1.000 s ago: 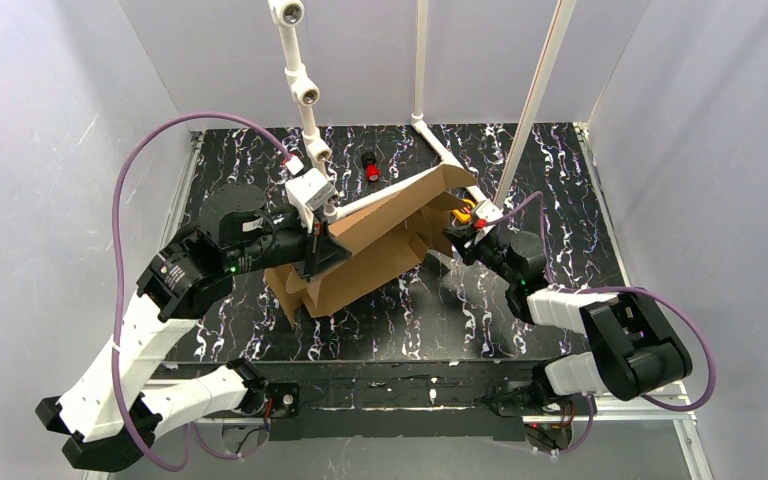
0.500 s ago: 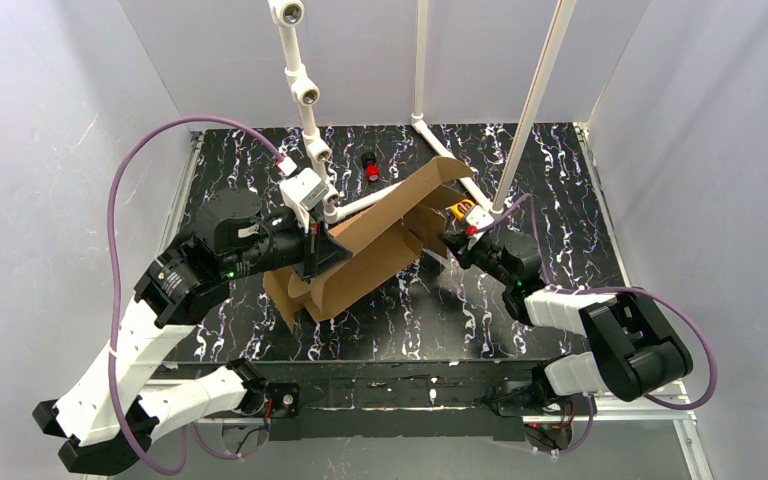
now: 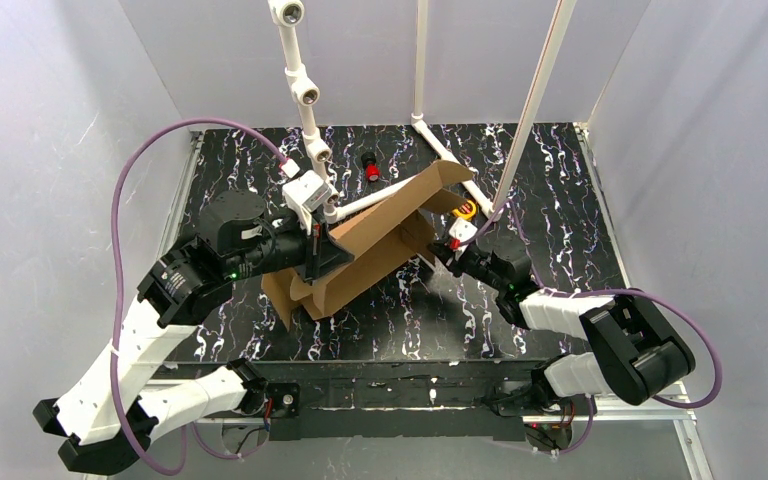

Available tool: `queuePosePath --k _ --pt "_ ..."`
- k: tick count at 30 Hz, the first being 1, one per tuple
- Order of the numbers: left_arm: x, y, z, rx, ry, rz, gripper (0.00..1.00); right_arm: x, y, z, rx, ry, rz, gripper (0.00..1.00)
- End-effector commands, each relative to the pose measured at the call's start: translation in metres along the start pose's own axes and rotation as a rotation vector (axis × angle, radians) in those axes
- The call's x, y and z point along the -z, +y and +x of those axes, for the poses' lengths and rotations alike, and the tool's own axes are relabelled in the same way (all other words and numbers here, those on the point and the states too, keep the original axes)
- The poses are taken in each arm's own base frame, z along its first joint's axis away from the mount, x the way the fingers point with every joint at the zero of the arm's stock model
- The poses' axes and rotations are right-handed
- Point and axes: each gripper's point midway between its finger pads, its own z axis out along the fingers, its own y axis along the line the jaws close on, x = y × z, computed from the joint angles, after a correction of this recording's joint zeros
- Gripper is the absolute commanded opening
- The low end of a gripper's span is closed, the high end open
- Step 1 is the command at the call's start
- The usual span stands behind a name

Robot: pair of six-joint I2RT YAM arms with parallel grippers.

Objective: Fold the paper box

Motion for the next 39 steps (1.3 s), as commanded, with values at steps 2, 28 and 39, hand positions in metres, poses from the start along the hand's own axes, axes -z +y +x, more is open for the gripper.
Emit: queuePosePath --k 2,28,39 --pt "0.001 0.013 0.008 -0.025 0.037 -0.061 0.00 -0.002 0.009 0.008 -0.007 0.050 -0.048 0.23" --pt "0.003 0.021 0.034 -0.066 0.152 -0.078 0.00 -0.022 -0.027 -0.006 -0.161 0.124 -0.240 0.61" --pt "0.007 0.014 0.030 -0.065 0.138 -0.050 0.00 -0.076 -0.049 -0.002 -0.411 0.067 -0.226 0.68"
